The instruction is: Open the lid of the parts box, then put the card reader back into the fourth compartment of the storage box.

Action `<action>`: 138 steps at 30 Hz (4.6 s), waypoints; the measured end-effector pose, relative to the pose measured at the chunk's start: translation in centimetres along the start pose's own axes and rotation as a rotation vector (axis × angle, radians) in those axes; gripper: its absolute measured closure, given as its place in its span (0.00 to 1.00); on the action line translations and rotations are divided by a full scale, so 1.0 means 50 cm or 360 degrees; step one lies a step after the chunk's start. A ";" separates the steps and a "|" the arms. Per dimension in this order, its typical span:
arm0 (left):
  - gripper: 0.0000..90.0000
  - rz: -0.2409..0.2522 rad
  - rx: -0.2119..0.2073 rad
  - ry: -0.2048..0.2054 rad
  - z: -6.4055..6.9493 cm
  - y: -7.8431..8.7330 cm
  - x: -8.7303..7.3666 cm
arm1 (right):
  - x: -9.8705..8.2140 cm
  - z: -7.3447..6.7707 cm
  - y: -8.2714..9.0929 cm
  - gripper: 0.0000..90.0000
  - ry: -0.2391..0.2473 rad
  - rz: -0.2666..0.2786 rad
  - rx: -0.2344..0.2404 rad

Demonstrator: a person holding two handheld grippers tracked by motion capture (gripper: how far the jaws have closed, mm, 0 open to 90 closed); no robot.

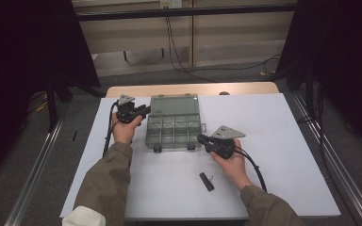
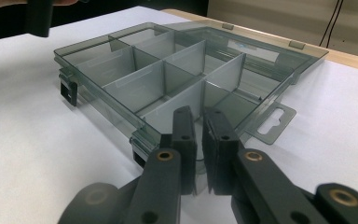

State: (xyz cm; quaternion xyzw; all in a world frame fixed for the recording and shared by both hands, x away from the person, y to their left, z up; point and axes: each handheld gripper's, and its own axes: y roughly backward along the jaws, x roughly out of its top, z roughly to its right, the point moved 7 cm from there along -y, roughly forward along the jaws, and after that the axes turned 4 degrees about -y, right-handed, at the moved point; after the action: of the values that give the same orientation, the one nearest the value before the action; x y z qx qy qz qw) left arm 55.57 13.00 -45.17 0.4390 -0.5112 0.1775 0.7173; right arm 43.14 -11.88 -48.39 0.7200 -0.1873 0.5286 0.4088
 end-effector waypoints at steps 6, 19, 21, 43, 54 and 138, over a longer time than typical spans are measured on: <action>0.68 0.0042 -0.0064 -0.0027 0.019 0.037 -0.010 | 0.006 0.004 0.008 0.89 -0.0032 0.0000 0.0008; 0.51 0.0126 -0.0161 -0.0070 0.063 0.110 -0.023 | 0.016 -0.004 0.045 0.70 -0.0147 0.0053 0.0080; 0.48 0.0128 -0.0176 -0.0062 0.067 0.120 -0.028 | 0.016 -0.002 0.054 0.66 -0.0171 0.0053 0.0077; 0.21 0.0265 -0.0216 -0.0085 0.098 0.238 -0.085 | 0.023 -0.026 0.113 0.30 -0.0187 0.0086 0.0099; 0.11 0.0295 -0.0202 -0.0084 0.106 0.265 -0.109 | 0.018 -0.027 0.131 0.25 -0.0194 0.0081 0.0083; 0.03 0.0303 -0.0253 -0.0244 0.131 0.330 -0.178 | -0.084 -0.089 0.173 0.22 -0.0070 -0.0327 0.0155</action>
State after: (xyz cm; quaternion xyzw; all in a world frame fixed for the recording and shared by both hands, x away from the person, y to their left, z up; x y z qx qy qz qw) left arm 36.50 18.52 -45.08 0.3427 -0.6162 0.1695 0.6885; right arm 32.79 -14.24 -48.38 0.7659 -0.0955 0.4764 0.4210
